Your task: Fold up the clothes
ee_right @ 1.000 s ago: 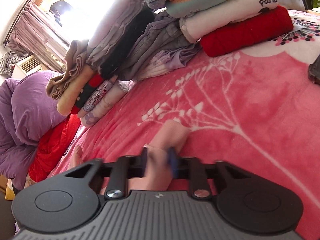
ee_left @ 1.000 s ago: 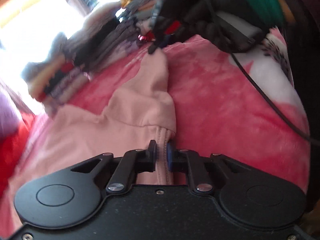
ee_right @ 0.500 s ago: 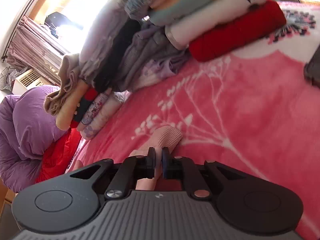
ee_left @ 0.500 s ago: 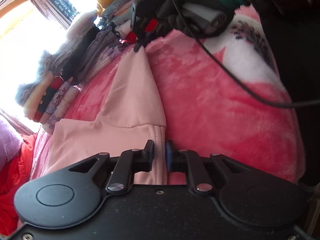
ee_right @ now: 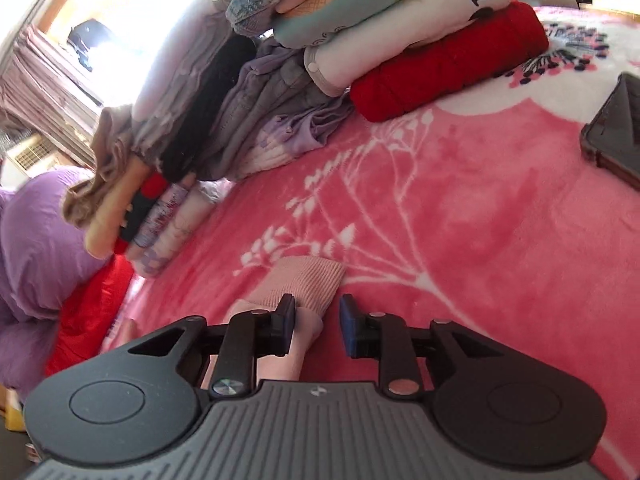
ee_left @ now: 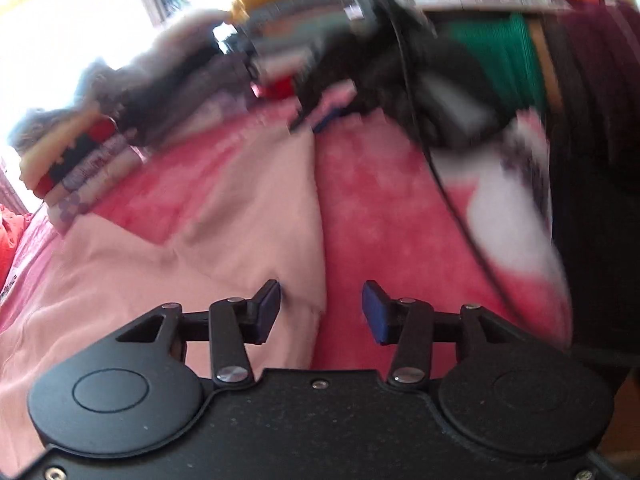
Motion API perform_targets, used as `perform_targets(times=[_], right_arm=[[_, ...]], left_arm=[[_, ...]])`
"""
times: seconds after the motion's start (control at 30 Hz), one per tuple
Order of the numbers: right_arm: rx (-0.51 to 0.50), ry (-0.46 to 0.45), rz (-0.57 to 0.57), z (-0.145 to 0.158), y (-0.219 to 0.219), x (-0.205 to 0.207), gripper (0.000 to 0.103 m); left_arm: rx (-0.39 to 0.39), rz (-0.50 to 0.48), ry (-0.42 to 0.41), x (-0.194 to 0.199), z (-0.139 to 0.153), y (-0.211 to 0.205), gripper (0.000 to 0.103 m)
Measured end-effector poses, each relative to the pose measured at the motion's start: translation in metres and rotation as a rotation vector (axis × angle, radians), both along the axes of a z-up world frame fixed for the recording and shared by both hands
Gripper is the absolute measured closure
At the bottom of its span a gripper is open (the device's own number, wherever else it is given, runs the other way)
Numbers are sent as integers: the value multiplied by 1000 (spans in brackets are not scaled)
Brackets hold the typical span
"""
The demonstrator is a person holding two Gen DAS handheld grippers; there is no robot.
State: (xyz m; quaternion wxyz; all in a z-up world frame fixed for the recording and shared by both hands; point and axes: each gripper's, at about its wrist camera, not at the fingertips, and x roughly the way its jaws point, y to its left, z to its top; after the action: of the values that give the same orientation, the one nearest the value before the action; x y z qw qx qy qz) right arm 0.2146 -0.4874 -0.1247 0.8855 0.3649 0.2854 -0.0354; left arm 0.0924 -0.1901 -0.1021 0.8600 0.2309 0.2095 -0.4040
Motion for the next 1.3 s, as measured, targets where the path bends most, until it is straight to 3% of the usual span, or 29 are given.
perform_targets(times=[0.07, 0.13, 0.2, 0.3, 0.37, 0.43, 0.57, 0.73, 0.8, 0.83, 0.87, 1.0, 1.1, 1.2, 1.3], right_arm=[[-30, 7, 1, 1, 2, 1, 78], [-53, 17, 2, 1, 4, 2, 81], [-67, 24, -13, 2, 3, 1, 81], [-72, 26, -35, 3, 2, 0, 80], [-117, -8, -70, 13, 3, -6, 76], [-189, -68, -78, 28, 6, -14, 76], [-230, -187, 117, 44, 26, -16, 76], [-271, -75, 300, 24, 57, 18, 78], [-275, 1, 274, 13, 52, 32, 82], [-271, 25, 261, 8, 48, 38, 96], [-284, 37, 246, 6, 47, 42, 103], [-286, -7, 212, 10, 41, 41, 103], [-273, -58, 184, 17, 36, 35, 84], [-319, -15, 157, 10, 33, 41, 83], [-256, -33, 107, 4, 19, 45, 85]], left_arm=[[-23, -13, 45, 3, 2, -4, 58], [57, -35, 140, 10, -18, -14, 55], [20, -49, 140, 11, -24, -9, 53], [-78, -59, 166, 13, -4, 1, 53], [-149, -45, 164, 15, 6, 8, 53], [-162, -30, 194, 20, 3, 8, 53], [-62, -41, 232, 26, -15, -2, 52], [-53, -41, 216, 22, -17, -2, 47], [-57, -40, 221, 23, -17, -1, 47], [-57, -40, 221, 23, -17, -1, 47], [-57, -41, 221, 21, -17, -1, 46], [-57, -46, 222, 19, -18, 2, 43], [-58, -51, 226, 19, -18, 4, 42], [-63, -54, 234, 22, -19, 5, 41], [-68, -56, 240, 23, -19, 7, 40]])
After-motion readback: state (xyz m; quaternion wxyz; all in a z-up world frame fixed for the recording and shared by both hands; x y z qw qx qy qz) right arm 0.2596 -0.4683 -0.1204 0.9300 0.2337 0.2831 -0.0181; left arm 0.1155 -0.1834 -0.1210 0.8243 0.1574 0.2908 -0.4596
